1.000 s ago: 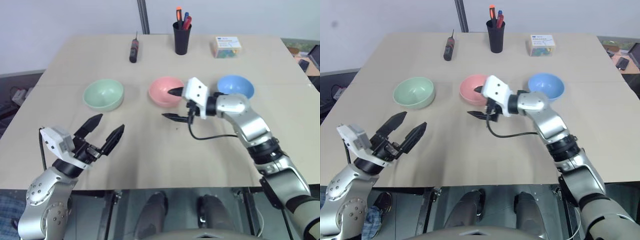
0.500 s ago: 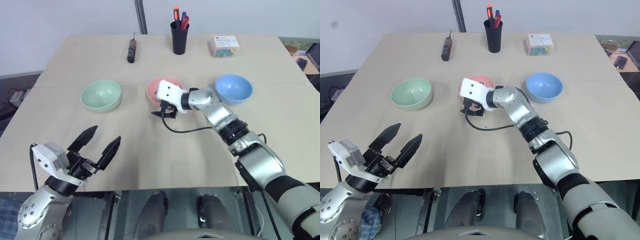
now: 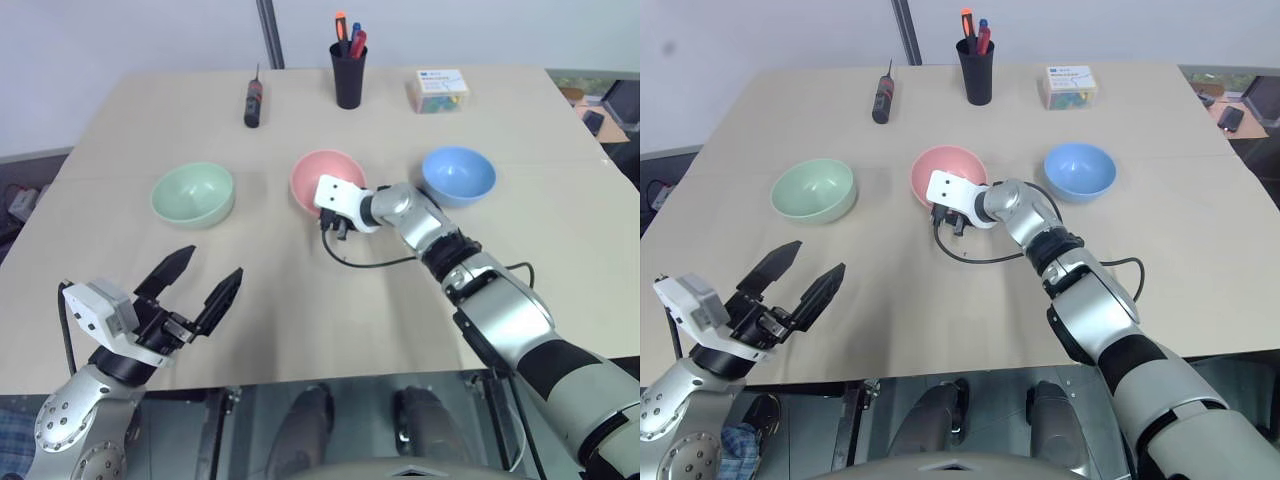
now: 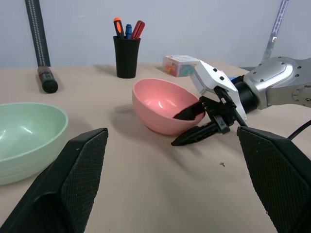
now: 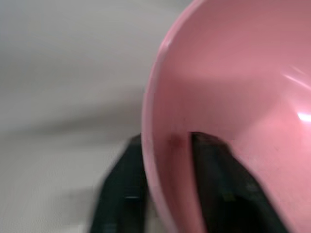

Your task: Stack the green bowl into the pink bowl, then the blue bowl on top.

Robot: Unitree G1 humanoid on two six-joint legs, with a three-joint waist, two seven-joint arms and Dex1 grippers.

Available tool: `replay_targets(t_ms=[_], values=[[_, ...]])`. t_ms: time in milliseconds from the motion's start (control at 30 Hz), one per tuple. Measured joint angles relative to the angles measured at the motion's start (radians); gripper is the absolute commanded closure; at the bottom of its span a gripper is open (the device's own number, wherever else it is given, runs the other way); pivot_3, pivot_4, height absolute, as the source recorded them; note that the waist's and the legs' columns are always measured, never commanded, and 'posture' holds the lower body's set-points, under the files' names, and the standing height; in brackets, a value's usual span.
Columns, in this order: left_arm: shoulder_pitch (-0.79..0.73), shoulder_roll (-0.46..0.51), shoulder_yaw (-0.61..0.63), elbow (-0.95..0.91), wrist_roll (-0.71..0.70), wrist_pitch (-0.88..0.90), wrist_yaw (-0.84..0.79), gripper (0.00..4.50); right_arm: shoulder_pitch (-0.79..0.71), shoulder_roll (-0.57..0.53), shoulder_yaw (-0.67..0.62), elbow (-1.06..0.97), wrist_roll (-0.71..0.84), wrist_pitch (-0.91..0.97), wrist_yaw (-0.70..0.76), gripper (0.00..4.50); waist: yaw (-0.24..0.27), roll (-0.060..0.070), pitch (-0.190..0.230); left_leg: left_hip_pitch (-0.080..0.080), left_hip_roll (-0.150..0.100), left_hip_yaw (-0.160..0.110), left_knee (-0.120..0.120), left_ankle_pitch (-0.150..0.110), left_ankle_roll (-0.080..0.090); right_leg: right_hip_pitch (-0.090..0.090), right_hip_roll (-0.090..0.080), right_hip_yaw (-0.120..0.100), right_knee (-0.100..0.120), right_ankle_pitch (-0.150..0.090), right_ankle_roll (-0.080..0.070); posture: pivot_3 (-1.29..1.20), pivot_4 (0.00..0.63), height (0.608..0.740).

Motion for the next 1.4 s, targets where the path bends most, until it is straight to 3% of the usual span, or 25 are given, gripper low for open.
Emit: replay_targets(t_ms=[267, 400, 500, 667, 933, 1067, 1133, 1200, 1233, 1267, 1300, 1333, 1400], values=[[-0.043, 0.018, -0.029, 0.024, 0.000, 0.006, -0.029, 0.00, 0.046, -0.035, -0.010, -0.154, 0.008, 0.004, 0.071, 4.41, 0.003, 0.000, 0.000, 0.000, 0.003, 0.001, 0.000, 0.000, 0.000, 0.000, 0.002, 0.001, 0.000, 0.000, -0.001, 0.00, 0.150, 0.740], [-0.081, 0.038, -0.043, 0.058, 0.000, 0.014, -0.047, 0.00, 0.153, -0.124, -0.017, -0.411, 0.036, 0.070, 0.164, 4.41, 0.007, 0.000, 0.000, -0.001, 0.003, 0.001, 0.000, 0.000, 0.000, -0.001, 0.002, 0.000, -0.001, 0.000, 0.000, 0.00, 0.150, 0.740], [-0.115, 0.057, -0.041, 0.085, 0.000, 0.023, -0.063, 0.00, 0.309, -0.269, -0.016, -0.773, 0.067, 0.188, 0.279, 4.41, 0.016, 0.000, 0.000, -0.001, 0.003, 0.002, 0.000, 0.000, 0.000, 0.000, 0.002, 0.001, -0.001, 0.000, 0.000, 0.00, 0.150, 0.740], [-0.142, 0.069, -0.047, 0.113, -0.001, 0.029, -0.089, 0.00, 0.476, -0.452, -0.004, -1.142, 0.082, 0.342, 0.379, 4.41, 0.007, -0.001, 0.000, 0.000, 0.005, 0.003, 0.000, 0.000, 0.000, -0.001, 0.003, 0.002, -0.001, 0.000, 0.000, 0.00, 0.150, 0.740], [-0.191, 0.071, -0.081, 0.166, 0.000, 0.034, -0.119, 0.00, 0.531, -0.510, 0.007, -1.299, 0.079, 0.470, 0.365, 4.41, 0.006, -0.002, -0.001, 0.001, 0.007, 0.003, 0.002, 0.000, 0.000, -0.001, 0.006, 0.002, -0.001, 0.002, -0.002, 0.00, 0.150, 0.740], [-0.206, 0.071, -0.082, 0.178, 0.001, 0.034, -0.127, 0.00, 0.530, -0.509, 0.013, -1.300, 0.077, 0.481, 0.343, 3.16, 0.008, -0.002, -0.001, 0.000, 0.007, 0.004, 0.002, 0.000, 0.000, 0.000, 0.006, 0.002, -0.001, 0.002, -0.002, 0.00, 0.150, 0.740], [-0.211, 0.071, -0.082, 0.180, 0.001, 0.034, -0.129, 0.00, 0.530, -0.507, 0.013, -1.300, 0.078, 0.489, 0.331, 2.15, 0.009, -0.002, -0.001, 0.000, 0.007, 0.004, 0.002, 0.000, 0.000, 0.000, 0.006, 0.002, -0.001, 0.002, -0.002, 0.00, 0.150, 0.740], [-0.215, 0.071, -0.083, 0.182, 0.001, 0.034, -0.132, 0.00, 0.530, -0.506, 0.013, -1.301, 0.083, 0.501, 0.326, 1.48, 0.009, -0.002, -0.001, 0.000, 0.007, 0.004, 0.002, 0.000, 0.000, 0.000, 0.006, 0.002, -0.001, 0.002, -0.002, 0.00, 0.150, 0.740], [-0.215, 0.071, -0.083, 0.182, 0.001, 0.034, -0.132, 0.00, 0.530, -0.506, 0.013, -1.301, 0.083, 0.502, 0.326, 1.44, 0.009, -0.002, -0.001, 0.000, 0.007, 0.004, 0.002, 0.000, 0.000, 0.000, 0.006, 0.002, -0.001, 0.002, -0.002, 0.00, 0.150, 0.740], [-0.218, 0.071, -0.085, 0.193, 0.002, 0.035, -0.136, 0.00, 0.530, -0.498, 0.010, -1.321, 0.103, 0.530, 0.322, 0.80, 0.008, -0.002, -0.001, 0.000, 0.007, 0.004, 0.002, 0.000, 0.000, 0.000, 0.006, 0.002, -0.001, 0.002, -0.002, 0.00, 0.150, 0.740], [-0.218, 0.071, -0.086, 0.196, 0.002, 0.035, -0.137, 0.00, 0.530, -0.493, 0.006, -1.328, 0.112, 0.542, 0.320, 0.80, 0.008, -0.002, -0.001, 0.000, 0.007, 0.003, 0.002, 0.000, 0.000, 0.000, 0.006, 0.002, -0.001, 0.002, -0.002, 0.00, 0.150, 0.740], [-0.220, 0.071, -0.089, 0.198, 0.002, 0.037, -0.137, 0.00, 0.528, -0.469, -0.030, -1.348, 0.152, 0.593, 0.305, 0.16, 0.009, -0.002, -0.001, 0.000, 0.007, 0.003, 0.002, 0.000, 0.000, 0.000, 0.006, 0.002, -0.001, 0.002, -0.002, 0.00, 0.150, 0.740], [-0.224, 0.074, -0.090, 0.198, 0.003, 0.039, -0.136, 0.00, 0.525, -0.458, -0.080, -1.381, 0.195, 0.648, 0.290, 0.06, 0.010, -0.002, -0.001, 0.000, 0.007, 0.003, 0.002, 0.000, 0.000, 0.000, 0.006, 0.002, -0.001, 0.002, -0.002, 0.00, 0.150, 0.740]])
